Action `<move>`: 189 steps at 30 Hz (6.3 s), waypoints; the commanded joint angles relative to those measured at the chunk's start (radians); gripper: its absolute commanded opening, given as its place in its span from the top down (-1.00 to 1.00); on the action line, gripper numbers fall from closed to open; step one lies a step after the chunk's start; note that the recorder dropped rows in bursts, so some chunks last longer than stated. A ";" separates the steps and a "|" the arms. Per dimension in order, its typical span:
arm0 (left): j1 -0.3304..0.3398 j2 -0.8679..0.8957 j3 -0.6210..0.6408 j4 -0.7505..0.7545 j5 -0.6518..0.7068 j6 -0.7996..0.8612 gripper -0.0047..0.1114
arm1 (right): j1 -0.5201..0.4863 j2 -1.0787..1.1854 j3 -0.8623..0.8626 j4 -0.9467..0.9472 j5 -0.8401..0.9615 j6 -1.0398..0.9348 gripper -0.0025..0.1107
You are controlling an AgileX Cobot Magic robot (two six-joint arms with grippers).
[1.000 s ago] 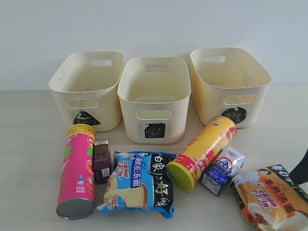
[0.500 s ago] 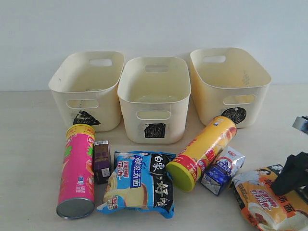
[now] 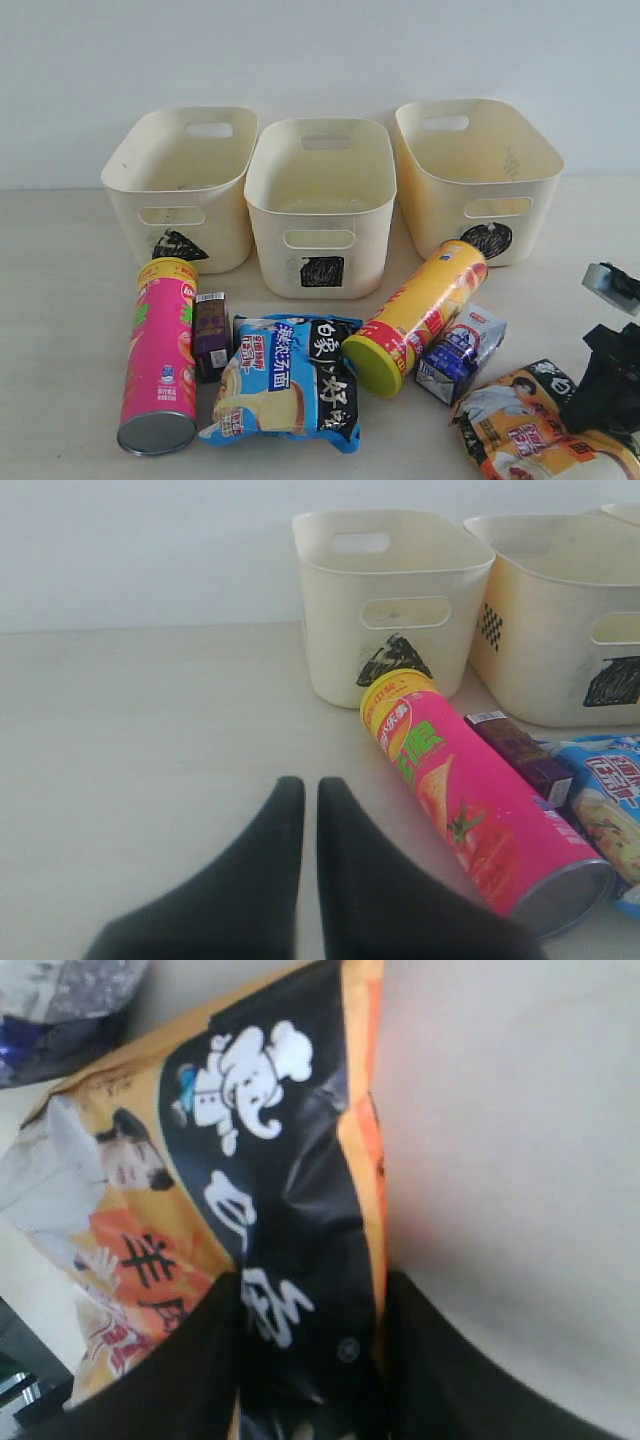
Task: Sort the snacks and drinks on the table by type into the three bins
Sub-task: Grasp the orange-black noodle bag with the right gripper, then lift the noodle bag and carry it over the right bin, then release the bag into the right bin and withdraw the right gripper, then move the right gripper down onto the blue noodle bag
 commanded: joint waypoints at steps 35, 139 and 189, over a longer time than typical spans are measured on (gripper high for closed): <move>-0.005 -0.003 -0.003 -0.004 -0.003 -0.007 0.84 | -0.060 -0.169 -0.135 0.045 0.114 -0.092 0.96; -0.005 -0.003 -0.003 -0.004 -0.003 -0.007 0.84 | 0.102 -0.069 -0.723 0.303 -0.301 -0.059 0.96; -0.005 -0.003 -0.003 -0.004 -0.003 -0.007 0.84 | 0.579 -0.767 0.237 -0.314 -0.958 0.198 0.96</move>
